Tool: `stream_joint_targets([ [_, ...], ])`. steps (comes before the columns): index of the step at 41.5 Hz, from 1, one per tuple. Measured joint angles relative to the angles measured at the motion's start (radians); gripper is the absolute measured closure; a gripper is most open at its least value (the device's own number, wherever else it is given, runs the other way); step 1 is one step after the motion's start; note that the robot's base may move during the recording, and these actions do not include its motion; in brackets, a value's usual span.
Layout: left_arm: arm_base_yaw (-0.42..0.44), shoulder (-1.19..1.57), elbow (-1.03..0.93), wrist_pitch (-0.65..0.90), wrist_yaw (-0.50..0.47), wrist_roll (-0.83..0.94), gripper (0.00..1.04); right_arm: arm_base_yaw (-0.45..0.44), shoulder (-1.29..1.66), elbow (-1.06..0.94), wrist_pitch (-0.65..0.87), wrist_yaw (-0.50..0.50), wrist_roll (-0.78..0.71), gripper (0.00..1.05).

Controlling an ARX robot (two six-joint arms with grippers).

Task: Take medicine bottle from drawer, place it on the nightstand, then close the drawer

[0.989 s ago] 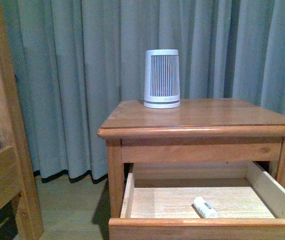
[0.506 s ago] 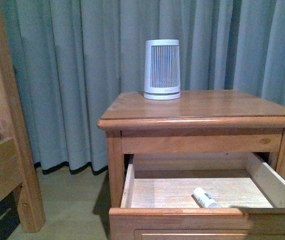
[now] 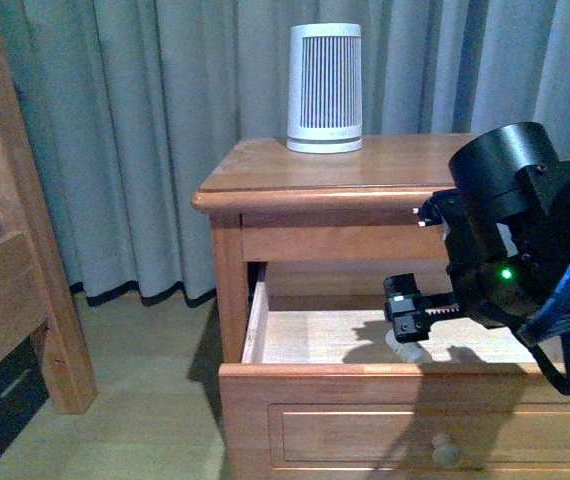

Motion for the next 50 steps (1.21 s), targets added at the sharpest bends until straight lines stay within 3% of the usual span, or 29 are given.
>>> stream_joint_targets([
  [30,0.0,0.0,0.0,0.0,0.0,0.0,0.07,0.048,0.367,0.384,-0.164,-0.003,0.021,0.07],
  [50,0.0,0.0,0.0,0.0,0.0,0.0,0.07,0.054,0.377,0.422,-0.238,0.014,0.058,0.73],
])
